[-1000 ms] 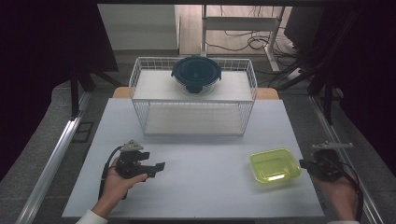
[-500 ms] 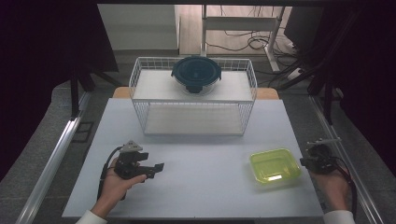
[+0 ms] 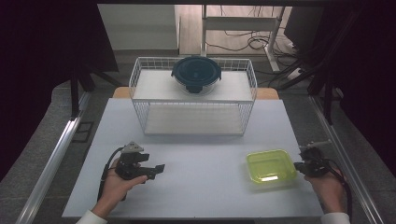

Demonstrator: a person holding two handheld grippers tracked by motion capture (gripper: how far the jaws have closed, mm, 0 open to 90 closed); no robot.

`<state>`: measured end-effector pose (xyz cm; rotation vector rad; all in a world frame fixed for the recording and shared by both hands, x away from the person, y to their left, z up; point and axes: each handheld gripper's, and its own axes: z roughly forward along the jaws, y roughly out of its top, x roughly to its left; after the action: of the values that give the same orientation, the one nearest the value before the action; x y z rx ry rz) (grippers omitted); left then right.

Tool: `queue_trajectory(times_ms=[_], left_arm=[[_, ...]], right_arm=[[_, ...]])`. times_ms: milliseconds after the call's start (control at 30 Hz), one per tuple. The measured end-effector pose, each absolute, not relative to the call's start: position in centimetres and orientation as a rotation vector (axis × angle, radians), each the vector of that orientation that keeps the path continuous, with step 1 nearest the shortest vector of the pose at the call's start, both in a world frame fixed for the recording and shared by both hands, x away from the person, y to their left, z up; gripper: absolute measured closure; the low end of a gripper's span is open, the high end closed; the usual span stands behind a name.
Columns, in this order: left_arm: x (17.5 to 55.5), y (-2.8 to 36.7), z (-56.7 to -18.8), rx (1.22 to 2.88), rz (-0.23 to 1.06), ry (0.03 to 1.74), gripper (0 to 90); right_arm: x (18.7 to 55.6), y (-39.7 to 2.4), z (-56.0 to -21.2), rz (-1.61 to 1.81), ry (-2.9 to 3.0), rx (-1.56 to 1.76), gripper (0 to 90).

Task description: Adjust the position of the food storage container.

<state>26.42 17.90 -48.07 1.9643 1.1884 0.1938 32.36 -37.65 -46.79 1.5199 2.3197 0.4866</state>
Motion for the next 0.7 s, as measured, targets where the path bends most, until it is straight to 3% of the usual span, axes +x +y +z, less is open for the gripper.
queue_trajectory(times_ms=[700], left_arm=[[26.5, 18.1, -48.1, 1.964, 0.181, 1.205, 20.1]], right_arm=[[30.3, -32.7, -47.0, 0.628, 2.497, 1.404, 88.3]])
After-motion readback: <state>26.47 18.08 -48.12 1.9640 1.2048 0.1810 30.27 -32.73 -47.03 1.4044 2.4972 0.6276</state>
